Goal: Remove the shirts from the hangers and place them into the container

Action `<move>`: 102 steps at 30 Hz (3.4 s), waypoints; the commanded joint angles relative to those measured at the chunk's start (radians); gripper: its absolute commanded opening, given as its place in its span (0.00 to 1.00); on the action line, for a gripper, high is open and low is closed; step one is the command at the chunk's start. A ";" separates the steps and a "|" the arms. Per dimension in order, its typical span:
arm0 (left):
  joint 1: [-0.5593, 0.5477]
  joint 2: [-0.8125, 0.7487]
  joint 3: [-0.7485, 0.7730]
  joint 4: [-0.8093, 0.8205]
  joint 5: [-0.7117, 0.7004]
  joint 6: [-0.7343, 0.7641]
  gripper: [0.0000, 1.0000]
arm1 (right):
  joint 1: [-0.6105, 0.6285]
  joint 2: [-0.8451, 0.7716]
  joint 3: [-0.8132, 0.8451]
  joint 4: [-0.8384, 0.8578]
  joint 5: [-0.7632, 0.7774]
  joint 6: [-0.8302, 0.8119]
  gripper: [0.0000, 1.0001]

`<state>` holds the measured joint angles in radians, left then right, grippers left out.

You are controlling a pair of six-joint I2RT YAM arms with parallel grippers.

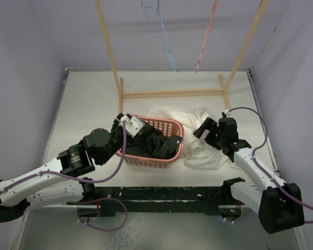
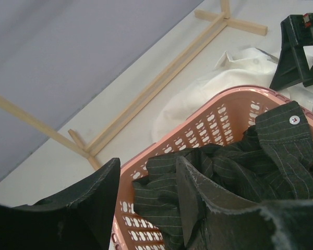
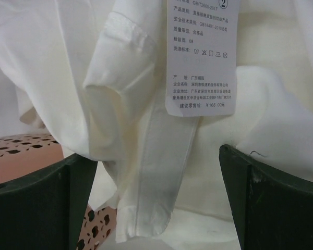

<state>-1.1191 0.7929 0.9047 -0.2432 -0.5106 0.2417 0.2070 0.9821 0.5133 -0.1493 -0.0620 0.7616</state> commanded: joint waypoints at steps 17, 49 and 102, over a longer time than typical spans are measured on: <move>0.007 0.000 0.006 0.032 -0.021 -0.024 0.50 | 0.022 0.285 -0.048 0.305 0.164 0.130 0.81; 0.107 -0.091 -0.006 0.062 -0.093 -0.112 0.53 | 0.022 -0.300 0.684 -0.220 0.057 -0.233 0.00; 0.184 -0.117 -0.052 0.117 0.021 -0.149 0.61 | 0.022 0.542 2.226 0.318 -0.221 0.206 0.00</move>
<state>-0.9417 0.6933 0.8520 -0.1802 -0.4789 0.0895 0.2287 1.5181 2.7171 0.0074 -0.3298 0.8600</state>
